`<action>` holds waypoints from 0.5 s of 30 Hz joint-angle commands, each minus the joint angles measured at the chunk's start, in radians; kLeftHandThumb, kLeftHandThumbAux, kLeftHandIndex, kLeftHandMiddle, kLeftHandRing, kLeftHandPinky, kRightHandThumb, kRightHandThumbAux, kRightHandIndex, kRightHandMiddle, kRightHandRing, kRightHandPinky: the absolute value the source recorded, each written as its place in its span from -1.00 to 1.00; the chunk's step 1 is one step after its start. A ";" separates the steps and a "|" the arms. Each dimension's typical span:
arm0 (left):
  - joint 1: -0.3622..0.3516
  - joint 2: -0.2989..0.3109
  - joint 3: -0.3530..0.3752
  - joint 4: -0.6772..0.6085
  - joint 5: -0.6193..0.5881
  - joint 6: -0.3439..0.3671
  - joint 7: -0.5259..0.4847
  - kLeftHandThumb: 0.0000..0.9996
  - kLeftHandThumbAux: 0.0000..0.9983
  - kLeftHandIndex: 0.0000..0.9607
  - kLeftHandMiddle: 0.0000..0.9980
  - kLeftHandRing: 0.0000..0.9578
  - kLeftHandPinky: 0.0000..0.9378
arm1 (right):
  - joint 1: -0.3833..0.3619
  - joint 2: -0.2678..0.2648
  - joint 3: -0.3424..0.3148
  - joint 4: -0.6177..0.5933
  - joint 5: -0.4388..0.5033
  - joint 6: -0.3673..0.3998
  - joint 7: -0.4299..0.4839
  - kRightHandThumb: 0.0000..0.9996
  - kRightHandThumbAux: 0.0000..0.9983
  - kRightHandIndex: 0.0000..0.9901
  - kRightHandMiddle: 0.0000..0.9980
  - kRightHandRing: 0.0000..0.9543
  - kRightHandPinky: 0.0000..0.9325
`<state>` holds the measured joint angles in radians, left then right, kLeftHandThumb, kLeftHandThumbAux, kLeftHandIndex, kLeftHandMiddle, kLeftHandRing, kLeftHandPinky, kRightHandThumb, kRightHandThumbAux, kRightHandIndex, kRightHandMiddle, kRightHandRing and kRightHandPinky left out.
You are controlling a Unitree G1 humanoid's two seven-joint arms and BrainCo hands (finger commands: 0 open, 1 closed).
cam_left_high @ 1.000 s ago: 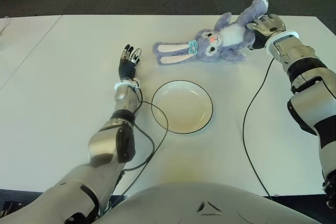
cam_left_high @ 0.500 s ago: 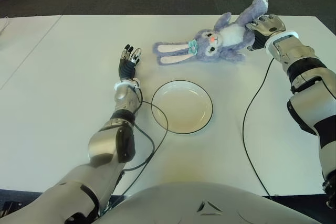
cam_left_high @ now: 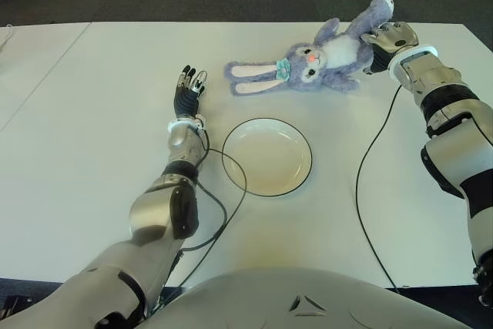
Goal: Put the doll into the plate.
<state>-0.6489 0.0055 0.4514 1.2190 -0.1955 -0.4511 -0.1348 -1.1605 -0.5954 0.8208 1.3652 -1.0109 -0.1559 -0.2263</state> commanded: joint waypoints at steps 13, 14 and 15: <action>0.191 -0.071 0.011 0.131 -0.006 0.131 0.037 -1.00 0.25 -1.00 -1.00 -1.00 -0.95 | 0.025 0.031 -0.071 -0.003 0.062 -0.011 -0.072 0.42 0.42 -0.14 0.33 0.46 0.63; 0.193 -0.071 0.011 0.131 -0.006 0.127 0.035 -1.00 0.23 -1.00 -1.00 -1.00 -0.97 | 0.028 0.030 -0.082 -0.004 0.071 -0.017 -0.087 0.43 0.42 -0.13 0.37 0.49 0.63; 0.194 -0.071 0.010 0.131 -0.005 0.125 0.033 -1.00 0.22 -1.00 -1.00 -1.00 -0.97 | 0.031 0.030 -0.090 -0.006 0.077 -0.021 -0.097 0.44 0.42 -0.13 0.40 0.51 0.63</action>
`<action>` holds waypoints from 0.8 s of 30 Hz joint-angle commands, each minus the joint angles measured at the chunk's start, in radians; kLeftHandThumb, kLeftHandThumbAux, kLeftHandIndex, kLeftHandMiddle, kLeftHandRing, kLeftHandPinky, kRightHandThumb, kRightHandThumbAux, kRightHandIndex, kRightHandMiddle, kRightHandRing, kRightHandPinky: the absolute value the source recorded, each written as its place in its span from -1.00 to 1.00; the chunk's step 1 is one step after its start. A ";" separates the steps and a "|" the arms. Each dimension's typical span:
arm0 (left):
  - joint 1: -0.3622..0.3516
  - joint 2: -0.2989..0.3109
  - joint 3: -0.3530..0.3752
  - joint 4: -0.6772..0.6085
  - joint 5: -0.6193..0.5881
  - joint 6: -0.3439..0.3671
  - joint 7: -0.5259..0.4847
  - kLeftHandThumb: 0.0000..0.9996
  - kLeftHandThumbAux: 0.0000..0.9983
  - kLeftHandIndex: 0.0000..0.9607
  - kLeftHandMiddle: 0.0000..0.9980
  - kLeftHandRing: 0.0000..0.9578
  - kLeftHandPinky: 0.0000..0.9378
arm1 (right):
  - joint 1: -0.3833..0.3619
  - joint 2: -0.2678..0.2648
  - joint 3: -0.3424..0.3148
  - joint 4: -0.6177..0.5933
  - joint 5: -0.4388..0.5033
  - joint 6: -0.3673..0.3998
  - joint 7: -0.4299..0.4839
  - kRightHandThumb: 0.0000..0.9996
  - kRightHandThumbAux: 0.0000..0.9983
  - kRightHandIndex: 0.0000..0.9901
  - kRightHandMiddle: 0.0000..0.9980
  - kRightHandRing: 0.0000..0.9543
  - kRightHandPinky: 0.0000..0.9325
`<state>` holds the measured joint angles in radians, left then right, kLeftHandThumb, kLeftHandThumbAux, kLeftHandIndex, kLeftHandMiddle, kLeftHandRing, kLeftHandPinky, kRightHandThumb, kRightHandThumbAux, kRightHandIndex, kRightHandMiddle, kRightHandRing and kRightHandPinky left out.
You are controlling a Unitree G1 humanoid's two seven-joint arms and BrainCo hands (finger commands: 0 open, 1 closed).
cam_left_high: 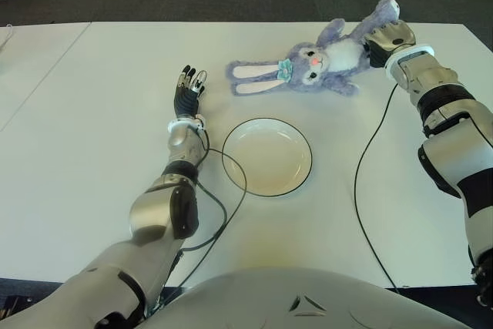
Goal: Put the doll into the plate.
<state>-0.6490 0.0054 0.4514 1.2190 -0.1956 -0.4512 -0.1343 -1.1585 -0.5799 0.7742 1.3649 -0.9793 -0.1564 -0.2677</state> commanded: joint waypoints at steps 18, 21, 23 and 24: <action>0.199 -0.071 0.016 0.129 -0.012 0.120 0.029 -1.00 0.17 -1.00 -1.00 -1.00 -0.97 | 0.032 0.017 -0.189 -0.029 0.176 -0.139 -0.141 0.44 0.42 -0.12 0.49 0.58 0.63; 0.201 -0.068 0.013 0.129 -0.008 0.121 0.034 -1.00 0.16 -1.00 -1.00 -1.00 -0.96 | 0.032 0.015 -0.207 -0.034 0.193 -0.166 -0.145 0.44 0.42 -0.12 0.49 0.59 0.64; 0.203 -0.067 0.010 0.129 -0.005 0.121 0.035 -1.00 0.16 -1.00 -1.00 -1.00 -0.96 | 0.030 0.012 -0.219 -0.038 0.205 -0.185 -0.145 0.44 0.42 -0.12 0.50 0.59 0.64; 0.203 -0.067 0.009 0.129 -0.005 0.121 0.035 -1.00 0.17 -1.00 -1.00 -1.00 -0.95 | 0.030 0.011 -0.223 -0.039 0.209 -0.191 -0.144 0.44 0.42 -0.12 0.49 0.59 0.63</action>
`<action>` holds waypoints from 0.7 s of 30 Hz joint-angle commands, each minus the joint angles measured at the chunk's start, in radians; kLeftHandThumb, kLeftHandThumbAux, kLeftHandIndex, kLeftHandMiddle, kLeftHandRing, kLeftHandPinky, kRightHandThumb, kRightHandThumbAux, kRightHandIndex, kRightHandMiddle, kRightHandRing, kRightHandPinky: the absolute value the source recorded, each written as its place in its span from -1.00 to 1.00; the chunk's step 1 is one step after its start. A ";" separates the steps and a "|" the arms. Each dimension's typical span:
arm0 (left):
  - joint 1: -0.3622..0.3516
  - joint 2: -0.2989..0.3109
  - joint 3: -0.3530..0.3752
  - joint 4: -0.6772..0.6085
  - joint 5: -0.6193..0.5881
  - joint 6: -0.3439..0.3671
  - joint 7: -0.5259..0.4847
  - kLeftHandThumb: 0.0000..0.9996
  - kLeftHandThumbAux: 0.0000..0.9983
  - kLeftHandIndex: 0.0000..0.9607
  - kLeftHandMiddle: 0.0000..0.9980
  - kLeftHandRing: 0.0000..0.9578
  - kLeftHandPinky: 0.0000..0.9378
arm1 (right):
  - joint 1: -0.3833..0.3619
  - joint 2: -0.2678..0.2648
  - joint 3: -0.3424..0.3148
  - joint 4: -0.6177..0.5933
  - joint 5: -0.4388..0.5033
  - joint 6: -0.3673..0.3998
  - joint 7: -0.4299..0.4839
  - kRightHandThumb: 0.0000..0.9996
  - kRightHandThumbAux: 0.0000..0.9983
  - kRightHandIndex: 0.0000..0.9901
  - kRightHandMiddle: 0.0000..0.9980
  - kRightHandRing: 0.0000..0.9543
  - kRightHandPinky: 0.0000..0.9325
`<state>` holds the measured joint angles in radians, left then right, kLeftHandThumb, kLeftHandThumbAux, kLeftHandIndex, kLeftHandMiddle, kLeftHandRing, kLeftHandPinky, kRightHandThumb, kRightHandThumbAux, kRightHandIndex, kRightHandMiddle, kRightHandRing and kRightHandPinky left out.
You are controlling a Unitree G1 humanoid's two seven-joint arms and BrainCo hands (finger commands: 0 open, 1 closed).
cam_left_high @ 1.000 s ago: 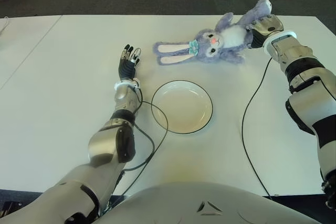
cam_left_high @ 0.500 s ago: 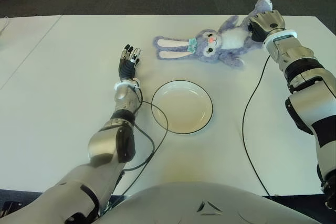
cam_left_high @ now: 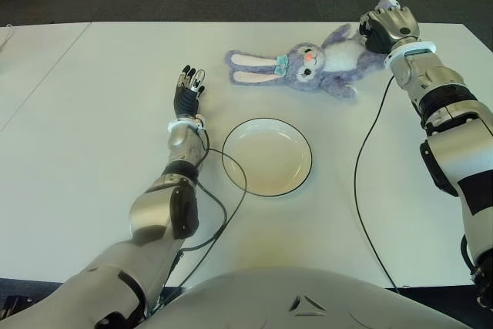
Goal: Put the doll into the plate.
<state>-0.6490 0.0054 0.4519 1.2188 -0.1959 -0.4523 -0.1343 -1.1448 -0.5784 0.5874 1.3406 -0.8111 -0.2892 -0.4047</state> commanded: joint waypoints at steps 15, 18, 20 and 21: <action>0.205 -0.064 0.016 0.130 -0.013 0.123 0.015 -1.00 0.19 -1.00 -1.00 -1.00 -0.95 | 0.008 0.000 -0.081 -0.025 0.082 -0.104 0.004 0.44 0.42 -0.12 0.48 0.57 0.61; 0.205 -0.064 0.016 0.130 -0.012 0.123 0.016 -1.00 0.19 -1.00 -1.00 -1.00 -0.95 | 0.006 -0.001 -0.082 -0.025 0.084 -0.103 0.009 0.44 0.42 -0.12 0.48 0.57 0.62; 0.205 -0.064 0.015 0.130 -0.012 0.123 0.016 -1.00 0.19 -1.00 -1.00 -1.00 -0.95 | 0.005 -0.002 -0.083 -0.026 0.083 -0.102 0.013 0.43 0.42 -0.12 0.48 0.57 0.62; 0.205 -0.064 0.015 0.130 -0.012 0.123 0.016 -1.00 0.19 -1.00 -1.00 -1.00 -0.95 | 0.004 -0.003 -0.083 -0.025 0.082 -0.100 0.023 0.43 0.42 -0.12 0.48 0.57 0.62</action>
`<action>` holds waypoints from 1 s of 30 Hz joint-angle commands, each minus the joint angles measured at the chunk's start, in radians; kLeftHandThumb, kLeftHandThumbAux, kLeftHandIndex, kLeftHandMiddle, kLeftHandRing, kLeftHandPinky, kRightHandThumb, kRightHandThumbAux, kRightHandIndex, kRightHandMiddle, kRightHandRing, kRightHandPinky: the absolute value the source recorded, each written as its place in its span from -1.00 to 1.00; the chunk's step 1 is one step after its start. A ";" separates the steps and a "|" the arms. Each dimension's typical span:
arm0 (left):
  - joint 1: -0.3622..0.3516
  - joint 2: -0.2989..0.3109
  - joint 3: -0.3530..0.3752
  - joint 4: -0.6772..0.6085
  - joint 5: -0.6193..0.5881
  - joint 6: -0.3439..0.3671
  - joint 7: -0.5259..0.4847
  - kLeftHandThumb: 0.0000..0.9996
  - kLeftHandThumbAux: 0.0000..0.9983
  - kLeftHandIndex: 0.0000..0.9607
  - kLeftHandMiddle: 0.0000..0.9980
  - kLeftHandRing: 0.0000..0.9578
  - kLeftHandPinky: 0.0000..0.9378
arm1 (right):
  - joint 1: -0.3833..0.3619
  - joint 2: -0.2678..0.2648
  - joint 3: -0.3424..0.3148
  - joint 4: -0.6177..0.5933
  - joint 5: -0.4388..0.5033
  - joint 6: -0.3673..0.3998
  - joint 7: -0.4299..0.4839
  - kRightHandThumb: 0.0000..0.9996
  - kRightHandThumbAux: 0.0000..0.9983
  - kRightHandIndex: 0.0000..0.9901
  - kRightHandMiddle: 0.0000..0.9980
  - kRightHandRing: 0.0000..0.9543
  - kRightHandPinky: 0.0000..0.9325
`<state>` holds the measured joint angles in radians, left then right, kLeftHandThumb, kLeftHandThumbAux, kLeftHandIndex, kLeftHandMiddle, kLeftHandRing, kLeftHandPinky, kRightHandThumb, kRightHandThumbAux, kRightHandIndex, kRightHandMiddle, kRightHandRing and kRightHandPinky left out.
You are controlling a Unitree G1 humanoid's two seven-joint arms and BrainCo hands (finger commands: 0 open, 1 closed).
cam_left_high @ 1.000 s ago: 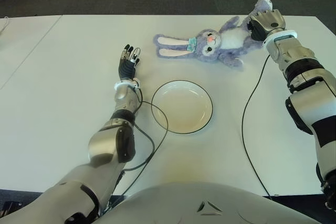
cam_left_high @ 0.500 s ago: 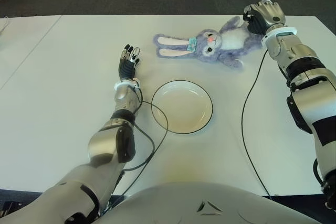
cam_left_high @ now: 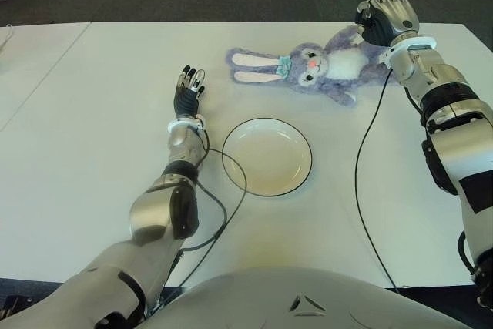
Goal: Put the doll into the plate.
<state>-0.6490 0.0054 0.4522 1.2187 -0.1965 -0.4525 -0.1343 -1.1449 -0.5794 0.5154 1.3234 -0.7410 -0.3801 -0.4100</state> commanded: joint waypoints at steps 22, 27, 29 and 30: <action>0.200 -0.070 0.001 0.130 0.004 0.125 0.044 -1.00 0.17 -1.00 -1.00 -1.00 -0.95 | -0.029 -0.052 0.041 -0.028 0.007 0.023 0.898 -0.71 -0.31 -1.00 -1.00 -1.00 -1.00; 0.201 -0.071 0.003 0.129 0.001 0.122 0.038 -1.00 0.17 -1.00 -1.00 -1.00 -0.96 | 0.022 -0.039 0.049 -0.021 -0.006 0.055 0.924 -0.67 -0.37 -1.00 -1.00 -1.00 -1.00; 0.201 -0.071 0.003 0.129 0.000 0.120 0.035 -1.00 0.17 -1.00 -1.00 -1.00 -0.95 | 0.039 -0.035 0.056 -0.017 -0.014 0.066 0.913 -0.64 -0.40 -1.00 -1.00 -1.00 -1.00; 0.202 -0.071 0.004 0.129 0.000 0.119 0.033 -1.00 0.17 -1.00 -1.00 -1.00 -0.95 | 0.046 -0.034 0.058 -0.015 -0.017 0.071 0.905 -0.63 -0.41 -1.00 -1.00 -1.00 -1.00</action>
<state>-0.6483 0.0046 0.4508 1.2174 -0.1953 -0.4543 -0.1342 -1.1844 -0.6373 0.5431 1.2898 -0.7432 -0.3441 0.4525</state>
